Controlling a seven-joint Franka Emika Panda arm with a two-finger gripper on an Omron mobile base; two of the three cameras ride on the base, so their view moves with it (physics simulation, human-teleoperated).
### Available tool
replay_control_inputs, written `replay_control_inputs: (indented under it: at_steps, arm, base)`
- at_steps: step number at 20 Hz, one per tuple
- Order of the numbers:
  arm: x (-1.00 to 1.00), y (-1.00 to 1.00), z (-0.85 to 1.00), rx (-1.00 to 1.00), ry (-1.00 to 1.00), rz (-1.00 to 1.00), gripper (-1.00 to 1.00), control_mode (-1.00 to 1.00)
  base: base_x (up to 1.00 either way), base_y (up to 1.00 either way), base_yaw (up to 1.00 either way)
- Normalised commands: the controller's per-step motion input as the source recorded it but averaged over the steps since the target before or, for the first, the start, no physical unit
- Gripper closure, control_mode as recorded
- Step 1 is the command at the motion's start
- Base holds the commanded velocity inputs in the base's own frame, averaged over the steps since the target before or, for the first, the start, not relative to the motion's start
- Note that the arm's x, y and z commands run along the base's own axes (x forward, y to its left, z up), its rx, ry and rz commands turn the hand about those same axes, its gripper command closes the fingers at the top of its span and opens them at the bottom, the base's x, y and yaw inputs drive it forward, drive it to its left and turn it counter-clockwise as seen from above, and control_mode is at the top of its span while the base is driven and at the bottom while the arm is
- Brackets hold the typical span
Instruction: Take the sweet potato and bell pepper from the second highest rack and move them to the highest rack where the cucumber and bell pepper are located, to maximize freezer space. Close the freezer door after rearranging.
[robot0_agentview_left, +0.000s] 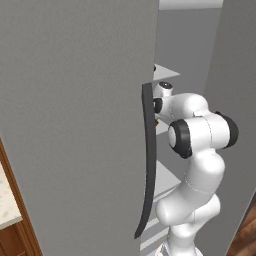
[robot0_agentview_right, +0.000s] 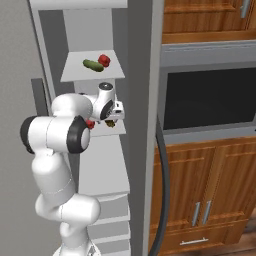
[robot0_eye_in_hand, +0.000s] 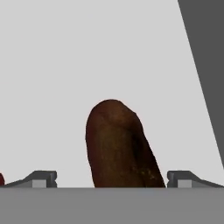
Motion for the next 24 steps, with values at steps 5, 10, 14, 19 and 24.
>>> replay_control_inputs:
  at_steps: [5, 10, 14, 19, 24]
  arm:
    - [0.09, 0.00, -0.29, 0.00, 0.00, 0.00, -1.00, -1.00]
    - [-0.03, -0.01, -0.36, 0.00, -0.03, 0.00, 1.00, -1.00]
    - [-0.35, -0.06, -0.11, 0.00, -0.18, 0.02, 1.00, -1.00]
    - [-0.47, -0.09, 0.04, 0.11, -0.30, -0.04, 1.00, -1.00]
    - [-0.59, -0.12, 0.54, 0.17, -0.33, -0.15, 1.00, -1.00]
  base:
    - [0.00, 0.00, 0.00]
    - [0.00, 0.00, 0.00]
    - [0.00, 0.00, 0.00]
    - [0.00, 0.00, 0.00]
    - [0.00, 0.00, 0.00]
